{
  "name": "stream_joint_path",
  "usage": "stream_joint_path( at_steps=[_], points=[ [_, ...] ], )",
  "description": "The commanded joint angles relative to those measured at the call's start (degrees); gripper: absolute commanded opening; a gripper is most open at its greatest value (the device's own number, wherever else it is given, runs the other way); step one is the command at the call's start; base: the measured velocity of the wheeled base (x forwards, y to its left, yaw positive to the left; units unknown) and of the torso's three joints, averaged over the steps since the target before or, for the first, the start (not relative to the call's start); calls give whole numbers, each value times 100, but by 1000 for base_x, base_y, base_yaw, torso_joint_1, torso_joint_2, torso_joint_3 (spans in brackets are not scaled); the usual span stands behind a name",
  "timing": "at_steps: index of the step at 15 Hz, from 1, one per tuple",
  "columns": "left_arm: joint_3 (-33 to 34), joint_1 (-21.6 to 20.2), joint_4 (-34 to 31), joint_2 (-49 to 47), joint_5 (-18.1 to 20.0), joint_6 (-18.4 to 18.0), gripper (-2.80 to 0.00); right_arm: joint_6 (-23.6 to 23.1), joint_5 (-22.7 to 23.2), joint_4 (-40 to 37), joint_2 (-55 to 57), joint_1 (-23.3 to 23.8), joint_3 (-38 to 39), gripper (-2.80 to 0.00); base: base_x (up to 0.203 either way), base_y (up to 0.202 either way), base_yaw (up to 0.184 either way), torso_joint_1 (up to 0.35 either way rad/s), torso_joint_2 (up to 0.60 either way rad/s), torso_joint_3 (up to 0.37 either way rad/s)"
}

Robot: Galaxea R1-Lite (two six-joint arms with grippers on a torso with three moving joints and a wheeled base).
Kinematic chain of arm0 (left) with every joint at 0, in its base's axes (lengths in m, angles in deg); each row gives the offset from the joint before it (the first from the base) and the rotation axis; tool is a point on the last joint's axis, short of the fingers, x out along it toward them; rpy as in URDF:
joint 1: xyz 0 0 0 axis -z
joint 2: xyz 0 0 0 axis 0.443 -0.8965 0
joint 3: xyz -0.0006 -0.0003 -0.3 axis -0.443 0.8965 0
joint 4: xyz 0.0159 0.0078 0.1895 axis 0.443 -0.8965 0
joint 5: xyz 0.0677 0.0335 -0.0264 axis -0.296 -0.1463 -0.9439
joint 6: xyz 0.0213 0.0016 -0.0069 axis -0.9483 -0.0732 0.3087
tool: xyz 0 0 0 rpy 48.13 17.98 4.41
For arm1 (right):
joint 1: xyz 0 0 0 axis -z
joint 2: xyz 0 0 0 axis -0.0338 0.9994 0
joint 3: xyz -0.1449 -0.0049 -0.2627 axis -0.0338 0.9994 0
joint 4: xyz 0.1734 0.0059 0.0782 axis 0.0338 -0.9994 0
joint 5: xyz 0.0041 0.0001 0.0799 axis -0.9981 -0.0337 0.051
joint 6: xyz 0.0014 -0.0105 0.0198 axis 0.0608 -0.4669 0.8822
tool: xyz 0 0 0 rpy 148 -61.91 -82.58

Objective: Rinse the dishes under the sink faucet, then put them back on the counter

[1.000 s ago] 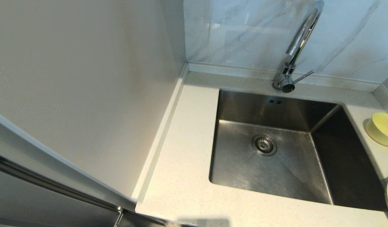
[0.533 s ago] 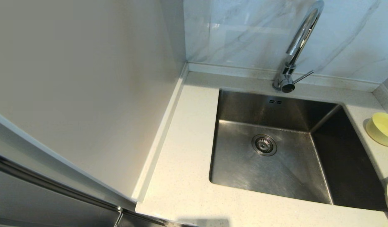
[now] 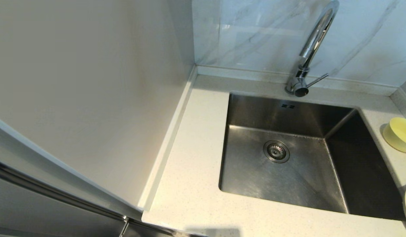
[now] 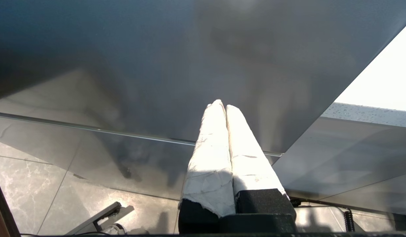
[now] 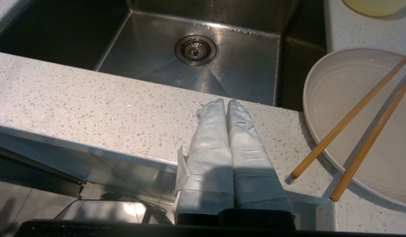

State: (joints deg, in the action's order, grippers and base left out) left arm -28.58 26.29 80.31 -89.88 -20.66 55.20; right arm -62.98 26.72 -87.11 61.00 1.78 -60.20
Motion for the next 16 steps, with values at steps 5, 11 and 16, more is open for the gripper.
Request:
stream_joint_path(
  at_steps=[5, 11, 16],
  points=[
    [0, 0, 0, 0, -1, 0, -280, 9, -9, -21, 20, -2, 44, -280, 0, 0, 0, 0, 0, 0],
    [0, 0, 0, 0, -1, 0, -280, 29, -9, -20, 20, 3, 44, -280, 0, 0, 0, 0, 0, 0],
    [0, 0, 0, 0, -1, 0, -280, 45, -9, -29, 20, 7, 44, -280, 0, 0, 0, 0, 0, 0]
  ],
)
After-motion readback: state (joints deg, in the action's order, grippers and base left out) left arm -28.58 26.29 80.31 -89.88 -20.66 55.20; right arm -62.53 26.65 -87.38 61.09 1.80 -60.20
